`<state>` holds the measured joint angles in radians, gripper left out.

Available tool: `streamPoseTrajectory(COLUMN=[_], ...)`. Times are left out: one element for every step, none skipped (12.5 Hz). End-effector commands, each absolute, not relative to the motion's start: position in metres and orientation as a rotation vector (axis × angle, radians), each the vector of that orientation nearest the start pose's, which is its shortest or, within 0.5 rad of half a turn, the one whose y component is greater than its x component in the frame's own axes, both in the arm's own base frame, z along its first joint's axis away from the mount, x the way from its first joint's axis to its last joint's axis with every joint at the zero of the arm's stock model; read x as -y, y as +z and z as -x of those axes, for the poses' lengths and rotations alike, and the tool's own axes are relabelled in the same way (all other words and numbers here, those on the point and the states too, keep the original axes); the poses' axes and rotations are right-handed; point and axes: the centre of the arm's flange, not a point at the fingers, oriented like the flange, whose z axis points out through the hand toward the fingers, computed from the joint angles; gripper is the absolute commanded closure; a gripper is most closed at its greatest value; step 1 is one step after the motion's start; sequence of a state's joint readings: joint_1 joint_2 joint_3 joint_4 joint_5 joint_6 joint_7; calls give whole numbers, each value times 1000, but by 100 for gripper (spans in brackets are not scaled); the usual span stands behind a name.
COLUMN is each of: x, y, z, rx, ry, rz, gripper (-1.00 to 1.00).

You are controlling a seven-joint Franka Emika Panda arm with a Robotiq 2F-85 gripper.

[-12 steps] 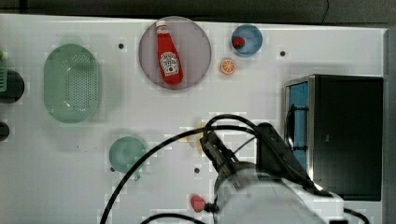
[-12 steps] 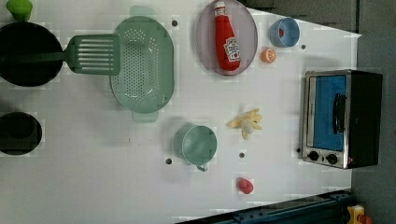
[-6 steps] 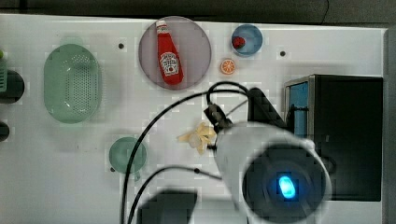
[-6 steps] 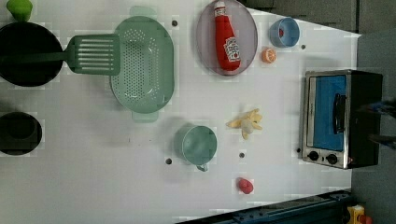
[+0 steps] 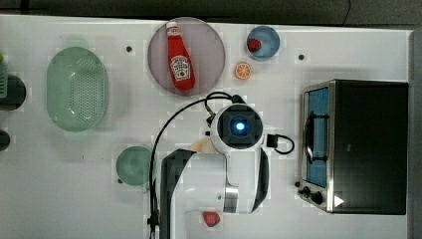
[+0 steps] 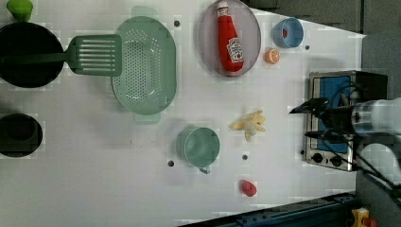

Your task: Pick banana from table and place on oven.

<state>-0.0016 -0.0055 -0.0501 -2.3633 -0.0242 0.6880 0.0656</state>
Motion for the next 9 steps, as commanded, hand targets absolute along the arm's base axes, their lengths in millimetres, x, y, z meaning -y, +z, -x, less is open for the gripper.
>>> streamPoseTrajectory(x=[19,15,11,7,4,2,0,-2,-3], y=[313,294,277,260,245,232,220,208,198], z=[-492,-494,-495,-496,-496,-496,-494,-491,-487], rx=[-1362,-1352,-1343,-1334,-1326,-1323,-1318,-1313,-1309], ry=[51,70,87,104,115,123,131,136,141], rz=[2868,2879,2887,2895,2900,2903,2905,2908,2909], gripper=[-100,-100,-100,-100,-100,-100,-100,-100,-100])
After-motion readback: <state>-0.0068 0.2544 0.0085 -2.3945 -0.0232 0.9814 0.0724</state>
